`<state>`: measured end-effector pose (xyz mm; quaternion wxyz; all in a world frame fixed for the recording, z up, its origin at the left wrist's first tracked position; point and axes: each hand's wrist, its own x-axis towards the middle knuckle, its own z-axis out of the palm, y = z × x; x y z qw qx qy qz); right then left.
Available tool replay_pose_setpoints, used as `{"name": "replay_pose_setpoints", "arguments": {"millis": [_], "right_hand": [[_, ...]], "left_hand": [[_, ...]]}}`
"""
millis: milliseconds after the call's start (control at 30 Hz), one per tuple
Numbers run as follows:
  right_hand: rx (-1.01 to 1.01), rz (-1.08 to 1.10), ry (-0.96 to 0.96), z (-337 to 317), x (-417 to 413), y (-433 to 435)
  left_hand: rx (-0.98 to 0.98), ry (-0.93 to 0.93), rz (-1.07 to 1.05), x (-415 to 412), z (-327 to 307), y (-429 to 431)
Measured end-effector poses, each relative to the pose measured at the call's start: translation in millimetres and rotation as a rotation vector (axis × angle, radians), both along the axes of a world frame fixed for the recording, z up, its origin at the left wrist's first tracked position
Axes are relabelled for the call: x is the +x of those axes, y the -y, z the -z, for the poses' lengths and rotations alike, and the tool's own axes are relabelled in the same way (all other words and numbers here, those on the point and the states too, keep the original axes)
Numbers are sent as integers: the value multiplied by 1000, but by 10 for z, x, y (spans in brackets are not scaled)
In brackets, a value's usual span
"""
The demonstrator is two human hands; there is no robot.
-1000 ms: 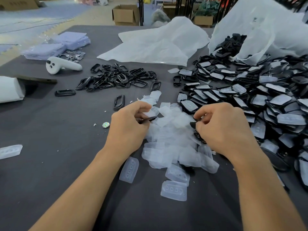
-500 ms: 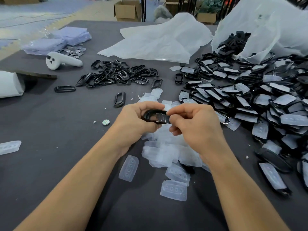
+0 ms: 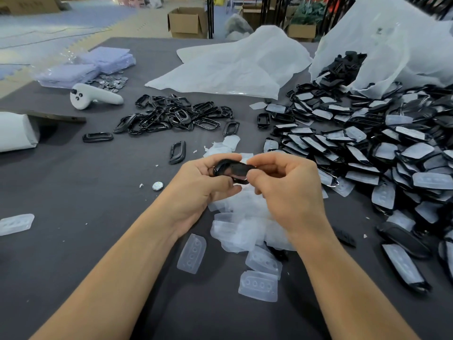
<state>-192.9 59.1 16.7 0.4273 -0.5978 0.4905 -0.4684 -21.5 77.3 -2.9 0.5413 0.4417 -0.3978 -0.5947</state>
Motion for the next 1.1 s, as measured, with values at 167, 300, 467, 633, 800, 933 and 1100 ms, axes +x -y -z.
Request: {"name": "replay_pose_setpoints", "arguments": {"millis": [167,300,467,633,800,933,1100], "right_hand": [[85,-72,304,-57,-58,41],[173,-103,472,-92,-64,46],[194,-128,493,-103,-78,52],[149,-106,385,-95,-110,89],[69,-127,215,-45,-99,76],[-13,-114,47,1,-107,70],[-124,-174,-242,1,-103,24]], "left_hand": [[14,-45,-30,9,-39,4],[19,-51,-58,-5,-41,-3],[10,11,-126,-11,-65,-19],[6,114,-215,-14,-93,-40],[39,112,-237,-45,-103,-55],[37,201,-283,-40,-96,-52],[-14,461,-361,-26,-63,-33]]}}
